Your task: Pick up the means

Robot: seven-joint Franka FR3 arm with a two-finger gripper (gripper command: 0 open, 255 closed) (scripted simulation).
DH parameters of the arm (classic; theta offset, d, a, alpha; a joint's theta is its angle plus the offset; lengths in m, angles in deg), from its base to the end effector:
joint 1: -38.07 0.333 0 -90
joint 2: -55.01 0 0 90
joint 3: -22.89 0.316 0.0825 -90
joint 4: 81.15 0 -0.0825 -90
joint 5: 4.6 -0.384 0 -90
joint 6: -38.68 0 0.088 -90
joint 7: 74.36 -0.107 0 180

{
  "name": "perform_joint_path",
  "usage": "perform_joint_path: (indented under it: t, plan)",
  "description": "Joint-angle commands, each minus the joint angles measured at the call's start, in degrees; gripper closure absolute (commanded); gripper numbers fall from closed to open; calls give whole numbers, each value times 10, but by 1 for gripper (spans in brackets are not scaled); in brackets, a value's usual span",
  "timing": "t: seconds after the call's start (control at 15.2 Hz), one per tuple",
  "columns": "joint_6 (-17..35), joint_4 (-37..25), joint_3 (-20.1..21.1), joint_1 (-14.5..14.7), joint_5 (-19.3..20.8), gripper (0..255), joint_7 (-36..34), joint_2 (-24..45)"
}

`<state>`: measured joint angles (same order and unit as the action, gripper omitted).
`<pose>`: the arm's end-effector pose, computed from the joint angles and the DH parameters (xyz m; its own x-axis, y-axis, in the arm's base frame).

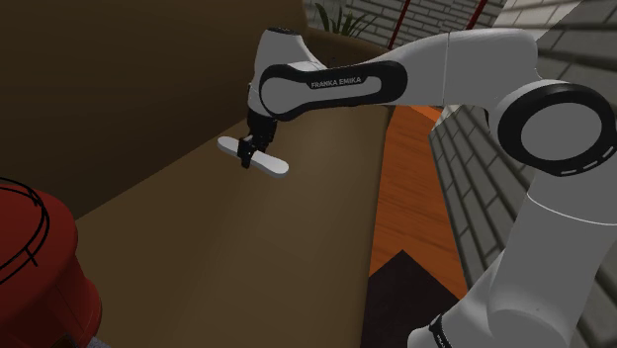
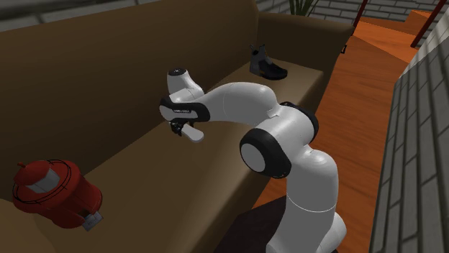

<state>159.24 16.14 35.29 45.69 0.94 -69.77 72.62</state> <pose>0.6211 0.2079 0.4287 0.8900 0.4439 0.1040 0.4431 -0.8959 0.0314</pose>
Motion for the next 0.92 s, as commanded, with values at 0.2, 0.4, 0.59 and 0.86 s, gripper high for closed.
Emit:
perform_joint_path:
  t: [0.2, 0.4, 0.59, 0.86]
  plan:
    - [0, 0, 0, 0, 0, 255, 0, 1]
    - [-13, -9, 0, 0, -2, 255, 1, -3]
    - [-34, -25, 1, 0, -4, 255, 3, -9]
    - [-62, -48, 2, 0, -6, 255, 5, -14]
